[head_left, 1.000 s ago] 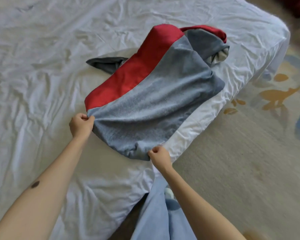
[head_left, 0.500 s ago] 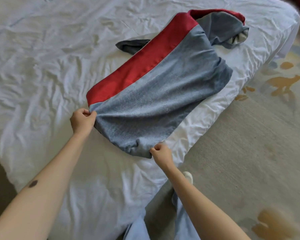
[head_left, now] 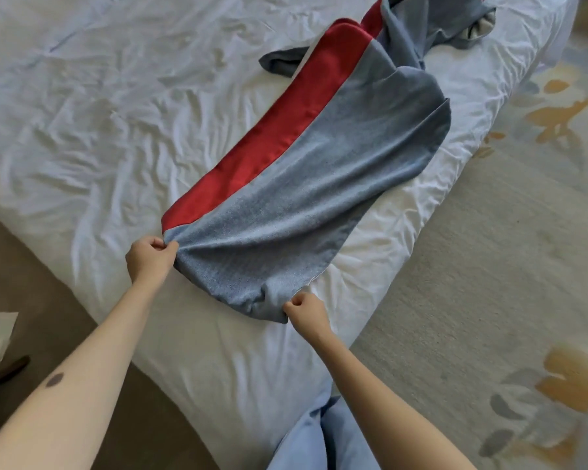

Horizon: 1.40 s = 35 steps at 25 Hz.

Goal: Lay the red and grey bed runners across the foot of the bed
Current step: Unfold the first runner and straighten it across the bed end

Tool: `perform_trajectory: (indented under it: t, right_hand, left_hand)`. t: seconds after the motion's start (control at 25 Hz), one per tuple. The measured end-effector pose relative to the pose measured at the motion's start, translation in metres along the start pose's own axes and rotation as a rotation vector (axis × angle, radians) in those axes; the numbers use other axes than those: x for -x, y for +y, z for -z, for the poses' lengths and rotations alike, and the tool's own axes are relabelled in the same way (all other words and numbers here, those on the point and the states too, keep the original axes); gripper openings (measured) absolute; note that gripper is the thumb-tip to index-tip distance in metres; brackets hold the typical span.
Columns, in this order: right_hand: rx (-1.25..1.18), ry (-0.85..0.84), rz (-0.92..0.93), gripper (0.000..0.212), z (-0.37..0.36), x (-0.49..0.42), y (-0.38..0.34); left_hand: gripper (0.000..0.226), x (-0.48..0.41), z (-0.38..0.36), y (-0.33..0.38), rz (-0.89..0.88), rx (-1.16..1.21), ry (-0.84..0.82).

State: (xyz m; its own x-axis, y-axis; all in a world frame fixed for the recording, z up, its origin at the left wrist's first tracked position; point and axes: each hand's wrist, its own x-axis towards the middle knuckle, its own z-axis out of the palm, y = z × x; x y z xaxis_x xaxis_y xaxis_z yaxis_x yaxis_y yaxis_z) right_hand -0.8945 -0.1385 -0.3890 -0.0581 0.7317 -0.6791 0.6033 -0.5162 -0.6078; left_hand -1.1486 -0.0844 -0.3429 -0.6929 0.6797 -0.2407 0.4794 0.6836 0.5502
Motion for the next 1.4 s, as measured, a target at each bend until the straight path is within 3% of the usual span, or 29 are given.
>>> perform_trajectory:
  t: [0.24, 0.48, 0.88, 1.08, 1.24, 1.36, 1.4]
  right_hand:
    - [0.011, -0.05, 0.017, 0.033, -0.062, 0.052, 0.023]
    - [0.014, -0.008, -0.009, 0.037, -0.1, 0.09, 0.04]
    - [-0.031, -0.025, -0.115, 0.039, -0.216, 0.131, 0.045]
    - [0.018, 0.143, -0.209, 0.021, -0.254, 0.126, 0.042]
    - [0.047, 0.268, -0.288, 0.029, -0.272, 0.119, 0.042]
    - [0.139, 0.463, -0.323, 0.014, -0.279, 0.121, 0.03]
    - [0.169, 0.54, -0.322, 0.023, -0.28, 0.123, 0.023]
  left_hand:
    - [0.01, 0.016, 0.039, -0.071, -0.05, -0.079, 0.003]
    - [0.01, 0.028, 0.056, -0.095, -0.175, -0.063, -0.007]
    - [0.011, 0.011, 0.111, -0.193, -0.131, -0.094, -0.044]
    - [0.008, -0.006, 0.102, -0.22, -0.192, -0.05, -0.162]
    - [0.011, -0.025, 0.097, -0.236, -0.235, -0.002, -0.281]
    - [0.022, -0.042, 0.103, -0.247, -0.255, 0.033, -0.361]
    - [0.025, -0.047, 0.104, -0.252, -0.233, 0.056, -0.383]
